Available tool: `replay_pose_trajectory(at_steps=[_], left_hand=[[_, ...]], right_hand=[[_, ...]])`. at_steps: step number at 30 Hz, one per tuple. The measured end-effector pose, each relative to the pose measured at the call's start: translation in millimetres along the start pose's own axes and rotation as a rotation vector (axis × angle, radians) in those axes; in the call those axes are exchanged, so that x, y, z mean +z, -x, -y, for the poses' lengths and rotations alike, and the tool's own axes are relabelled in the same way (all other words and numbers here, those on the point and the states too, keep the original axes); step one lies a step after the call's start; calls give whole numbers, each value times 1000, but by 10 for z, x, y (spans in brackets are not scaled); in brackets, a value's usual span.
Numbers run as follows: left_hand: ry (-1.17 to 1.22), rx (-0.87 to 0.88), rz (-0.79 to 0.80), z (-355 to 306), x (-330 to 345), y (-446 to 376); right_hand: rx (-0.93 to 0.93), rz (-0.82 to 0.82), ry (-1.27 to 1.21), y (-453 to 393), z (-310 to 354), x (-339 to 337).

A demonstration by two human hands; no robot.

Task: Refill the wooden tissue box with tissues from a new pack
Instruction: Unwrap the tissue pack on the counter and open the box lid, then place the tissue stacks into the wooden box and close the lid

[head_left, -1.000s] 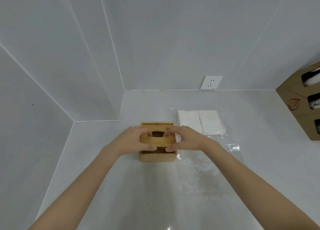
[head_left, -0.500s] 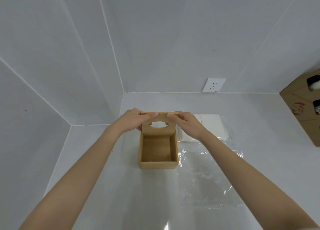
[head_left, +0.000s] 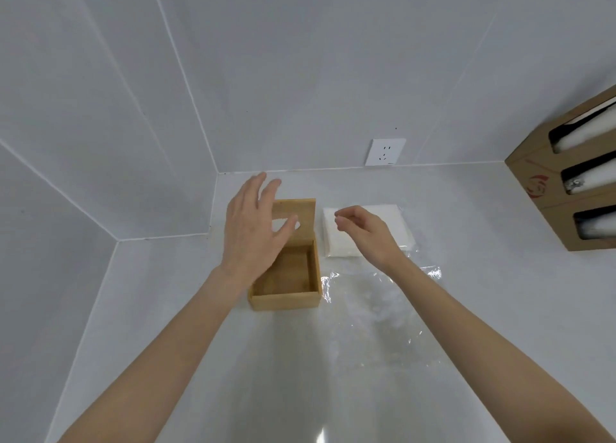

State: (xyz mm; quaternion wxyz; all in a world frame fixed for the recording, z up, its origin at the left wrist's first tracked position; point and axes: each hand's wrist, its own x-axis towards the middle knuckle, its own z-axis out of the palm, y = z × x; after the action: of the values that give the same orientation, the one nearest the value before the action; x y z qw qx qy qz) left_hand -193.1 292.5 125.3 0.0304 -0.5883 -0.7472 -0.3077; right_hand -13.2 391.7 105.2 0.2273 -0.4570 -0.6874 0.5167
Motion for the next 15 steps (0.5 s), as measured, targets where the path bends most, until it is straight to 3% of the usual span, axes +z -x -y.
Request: replay_pose_trajectory(at_steps=[3,6,8,13,15], left_hand=[[91,228,13,-307,176,327],[164,430,250,-560,490,801],[170,477,377,-654,741,1069],[81,259,718,-691,1183,1404],[81,193,751,-680,1233,1442]], right_hand=[[-16,-11,67,256,-235,-193],[-5,-23,194,550,-554,-336],[7,-23,361,738,-808,-411],[26,153,602,1128,-1279,-527],[22,222,645,1213,-1413,-553]])
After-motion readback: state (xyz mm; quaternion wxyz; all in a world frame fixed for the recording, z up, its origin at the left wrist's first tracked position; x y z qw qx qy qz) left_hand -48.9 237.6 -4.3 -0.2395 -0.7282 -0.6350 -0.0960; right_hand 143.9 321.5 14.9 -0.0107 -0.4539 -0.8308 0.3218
